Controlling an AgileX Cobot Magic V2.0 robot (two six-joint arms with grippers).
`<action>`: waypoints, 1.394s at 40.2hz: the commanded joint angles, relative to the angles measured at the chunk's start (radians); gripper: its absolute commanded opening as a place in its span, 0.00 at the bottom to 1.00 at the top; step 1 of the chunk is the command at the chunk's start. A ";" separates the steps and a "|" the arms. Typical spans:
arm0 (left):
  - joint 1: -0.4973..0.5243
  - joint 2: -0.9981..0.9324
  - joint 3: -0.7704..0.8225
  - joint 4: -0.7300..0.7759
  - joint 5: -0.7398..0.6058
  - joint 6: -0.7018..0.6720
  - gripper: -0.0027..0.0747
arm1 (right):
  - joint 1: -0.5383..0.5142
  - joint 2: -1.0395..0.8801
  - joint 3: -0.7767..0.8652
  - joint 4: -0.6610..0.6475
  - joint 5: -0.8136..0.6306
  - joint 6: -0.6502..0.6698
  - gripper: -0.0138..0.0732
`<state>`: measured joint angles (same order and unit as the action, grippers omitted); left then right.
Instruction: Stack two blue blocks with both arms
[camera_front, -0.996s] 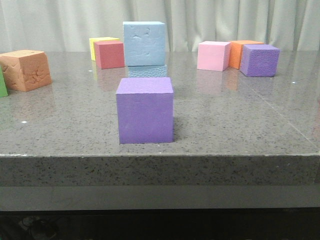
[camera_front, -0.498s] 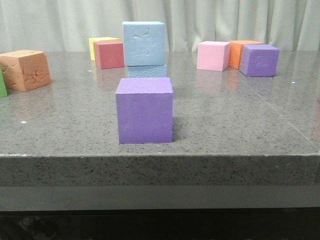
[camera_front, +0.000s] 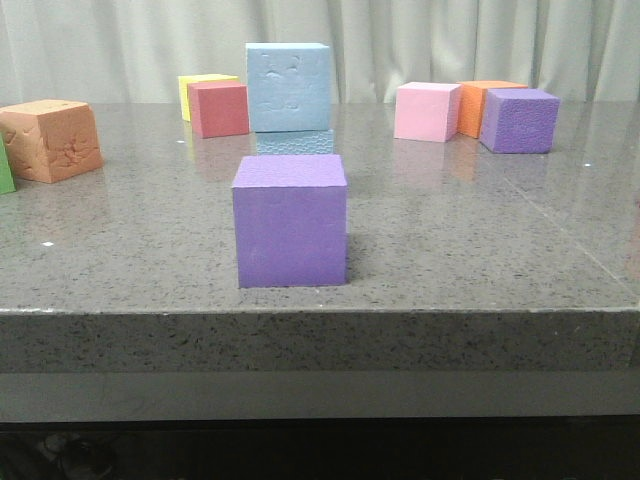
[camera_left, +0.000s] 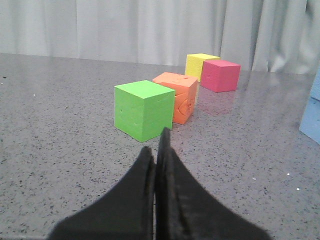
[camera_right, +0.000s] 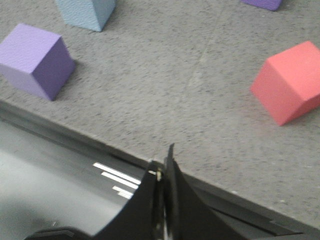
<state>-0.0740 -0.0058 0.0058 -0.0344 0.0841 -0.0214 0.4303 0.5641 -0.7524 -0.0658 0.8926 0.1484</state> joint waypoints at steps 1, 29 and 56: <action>0.001 -0.022 0.036 -0.005 -0.084 -0.005 0.01 | -0.090 -0.064 0.059 -0.032 -0.195 -0.002 0.08; 0.001 -0.022 0.036 -0.005 -0.084 -0.005 0.01 | -0.407 -0.594 0.779 -0.020 -0.970 0.005 0.08; 0.001 -0.022 0.036 -0.005 -0.084 -0.005 0.01 | -0.407 -0.593 0.779 0.151 -0.986 -0.140 0.08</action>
<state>-0.0740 -0.0058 0.0058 -0.0344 0.0823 -0.0214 0.0303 -0.0092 0.0277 0.0439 0.0084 0.0602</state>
